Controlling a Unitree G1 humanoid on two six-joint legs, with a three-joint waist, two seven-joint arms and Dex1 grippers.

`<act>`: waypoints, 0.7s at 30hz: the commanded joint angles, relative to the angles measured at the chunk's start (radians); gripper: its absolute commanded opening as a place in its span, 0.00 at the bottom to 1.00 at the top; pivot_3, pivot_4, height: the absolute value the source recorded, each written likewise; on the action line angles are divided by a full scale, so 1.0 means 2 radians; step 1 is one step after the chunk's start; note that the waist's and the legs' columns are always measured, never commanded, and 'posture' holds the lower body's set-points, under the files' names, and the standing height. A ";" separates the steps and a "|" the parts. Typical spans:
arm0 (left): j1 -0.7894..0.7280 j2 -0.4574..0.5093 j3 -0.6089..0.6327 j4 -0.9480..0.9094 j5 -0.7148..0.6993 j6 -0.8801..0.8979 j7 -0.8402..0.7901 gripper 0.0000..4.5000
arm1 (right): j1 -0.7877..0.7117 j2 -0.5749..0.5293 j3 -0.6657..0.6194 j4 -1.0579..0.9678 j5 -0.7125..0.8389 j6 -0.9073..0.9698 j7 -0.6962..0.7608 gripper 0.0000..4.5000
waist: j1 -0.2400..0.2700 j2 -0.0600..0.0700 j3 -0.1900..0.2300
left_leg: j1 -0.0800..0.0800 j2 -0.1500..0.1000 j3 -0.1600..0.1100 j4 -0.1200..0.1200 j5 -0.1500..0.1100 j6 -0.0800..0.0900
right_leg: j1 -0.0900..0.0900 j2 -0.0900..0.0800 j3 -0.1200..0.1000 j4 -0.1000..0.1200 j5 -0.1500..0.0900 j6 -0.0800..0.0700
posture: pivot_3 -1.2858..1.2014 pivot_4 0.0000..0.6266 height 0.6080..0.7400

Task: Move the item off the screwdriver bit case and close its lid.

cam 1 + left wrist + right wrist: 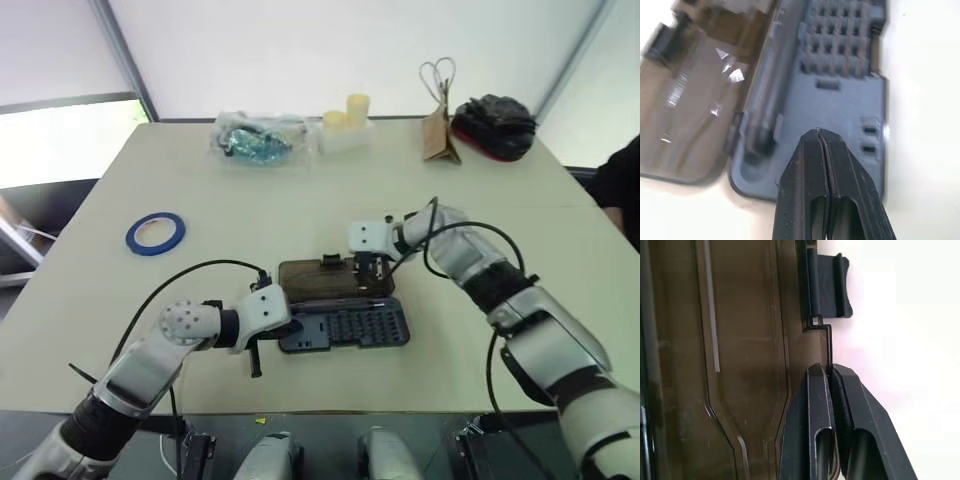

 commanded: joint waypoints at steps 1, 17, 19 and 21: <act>0.007 0.015 -0.012 0.016 0.011 0.006 -0.013 0.00 | 0.010 -0.050 -0.070 -0.109 -0.048 0.057 -0.067 0.01 | 0.003 0.000 0.000 | 0.000 0.000 0.000 0.000 0.000 0.000 | -0.001 0.000 0.000 0.001 0.000 0.000 | 0.52 0.24 1.00; -0.016 0.016 0.028 0.030 -0.022 0.009 -0.030 0.00 | 0.132 -0.058 -0.113 -0.370 -0.045 0.327 -0.074 0.01 | 0.008 0.000 0.002 | -0.007 0.000 0.000 0.000 0.000 0.000 | -0.007 0.000 0.000 0.001 0.000 0.000 | 0.52 0.24 1.00; -0.019 0.009 0.042 0.026 -0.041 0.013 -0.030 0.00 | 0.131 -0.059 -0.110 -0.372 -0.047 0.326 -0.080 0.01 | 0.007 0.000 0.003 | -0.007 0.000 0.000 0.000 0.000 0.000 | -0.007 0.000 0.000 0.001 0.000 0.000 | 0.52 0.24 1.00; -0.028 -0.013 0.077 0.023 -0.084 0.030 -0.024 0.00 | 0.132 -0.060 -0.108 -0.373 -0.046 0.326 -0.084 0.01 | 0.007 0.000 0.004 | -0.007 0.000 0.000 0.000 0.000 0.000 | -0.007 0.000 0.000 0.001 0.000 0.000 | 0.52 0.24 1.00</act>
